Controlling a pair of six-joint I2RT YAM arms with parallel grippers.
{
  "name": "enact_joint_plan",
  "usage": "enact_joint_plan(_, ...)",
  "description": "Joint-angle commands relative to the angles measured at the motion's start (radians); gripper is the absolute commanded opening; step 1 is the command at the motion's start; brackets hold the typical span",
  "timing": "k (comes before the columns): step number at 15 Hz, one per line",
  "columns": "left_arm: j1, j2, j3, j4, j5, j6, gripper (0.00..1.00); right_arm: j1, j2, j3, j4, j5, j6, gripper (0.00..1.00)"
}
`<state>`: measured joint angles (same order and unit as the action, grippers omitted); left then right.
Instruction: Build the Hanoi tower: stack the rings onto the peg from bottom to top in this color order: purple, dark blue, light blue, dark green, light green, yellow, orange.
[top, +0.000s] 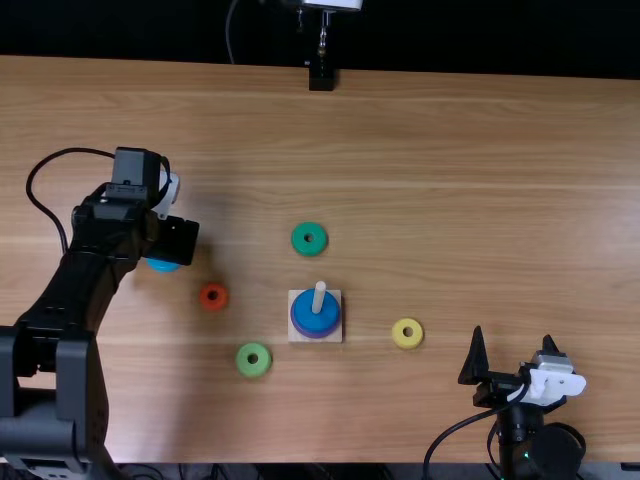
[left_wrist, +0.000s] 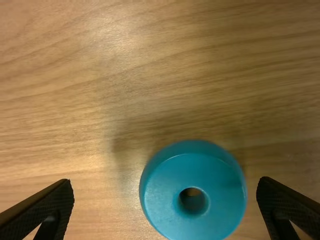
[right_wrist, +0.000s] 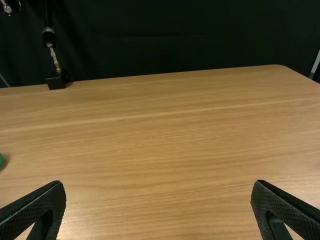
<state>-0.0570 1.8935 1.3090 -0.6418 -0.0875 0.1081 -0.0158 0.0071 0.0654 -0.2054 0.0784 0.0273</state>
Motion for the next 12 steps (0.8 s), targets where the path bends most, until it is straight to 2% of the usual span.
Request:
enact_joint_plan(1, 0.006, 0.026, 0.024, 0.001, 0.001, 0.008, 1.0, -0.001, -0.007, -0.05, -0.061, 0.014, 0.004, 1.0)
enact_joint_plan(12, -0.001, 0.075, 0.018, -0.023, -0.001, 0.006, 1.0, -0.001, -0.007, -0.05, -0.061, 0.014, 0.004, 1.0)
